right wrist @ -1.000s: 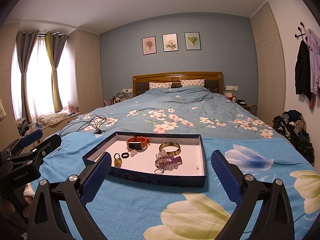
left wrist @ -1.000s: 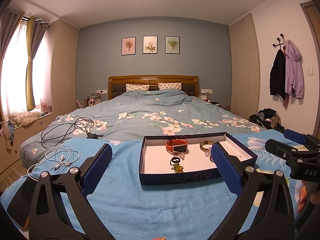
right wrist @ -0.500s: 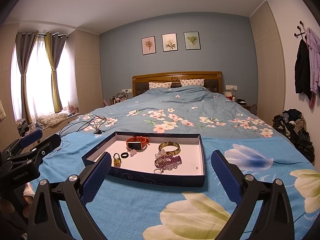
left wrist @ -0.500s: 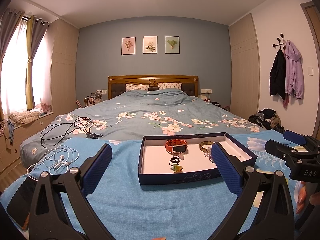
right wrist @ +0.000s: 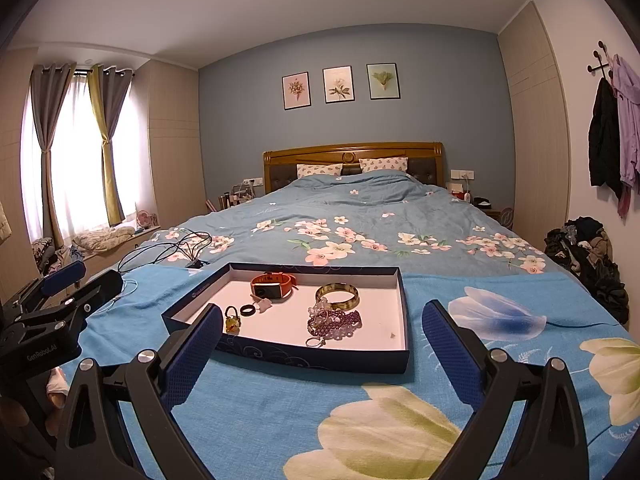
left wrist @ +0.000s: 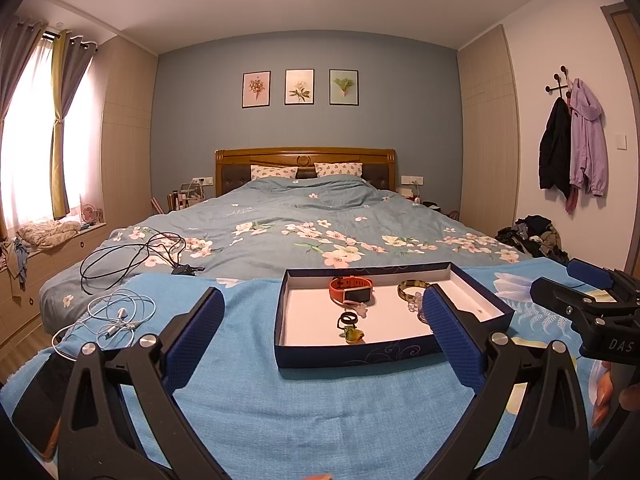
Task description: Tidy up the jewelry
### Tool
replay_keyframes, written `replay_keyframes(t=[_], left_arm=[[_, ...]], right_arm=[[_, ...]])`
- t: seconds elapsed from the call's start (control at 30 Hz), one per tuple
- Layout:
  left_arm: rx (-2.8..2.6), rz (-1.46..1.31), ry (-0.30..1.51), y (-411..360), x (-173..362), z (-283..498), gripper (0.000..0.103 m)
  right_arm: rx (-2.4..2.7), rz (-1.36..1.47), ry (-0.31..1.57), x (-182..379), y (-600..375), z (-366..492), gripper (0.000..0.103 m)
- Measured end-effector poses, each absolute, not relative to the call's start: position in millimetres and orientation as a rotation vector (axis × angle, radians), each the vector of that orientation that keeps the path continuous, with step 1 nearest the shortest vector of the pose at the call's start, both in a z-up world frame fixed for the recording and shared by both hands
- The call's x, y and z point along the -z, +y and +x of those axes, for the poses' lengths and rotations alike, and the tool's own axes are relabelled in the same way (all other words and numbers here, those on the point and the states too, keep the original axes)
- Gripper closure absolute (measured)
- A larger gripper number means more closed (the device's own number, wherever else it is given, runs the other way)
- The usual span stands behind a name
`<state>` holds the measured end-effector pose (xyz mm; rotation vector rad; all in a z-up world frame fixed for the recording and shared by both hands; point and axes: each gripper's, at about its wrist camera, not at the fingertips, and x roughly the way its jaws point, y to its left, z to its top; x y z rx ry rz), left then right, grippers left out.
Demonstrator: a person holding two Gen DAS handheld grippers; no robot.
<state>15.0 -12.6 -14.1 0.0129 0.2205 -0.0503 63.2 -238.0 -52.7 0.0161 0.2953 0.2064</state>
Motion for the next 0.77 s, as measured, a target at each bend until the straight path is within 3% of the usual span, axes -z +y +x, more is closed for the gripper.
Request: replay_keyframes(t=[0.53, 0.77], left_arm=[[0.064, -0.01, 0.229, -12, 18, 17, 0.005], [0.061, -0.022, 0.359, 3, 28, 39, 0.005]], right_arm=[[-0.203, 0.003, 0.31, 52, -241, 64, 0.007], [-0.122, -0.063, 0.491, 61, -280, 98, 0.007]])
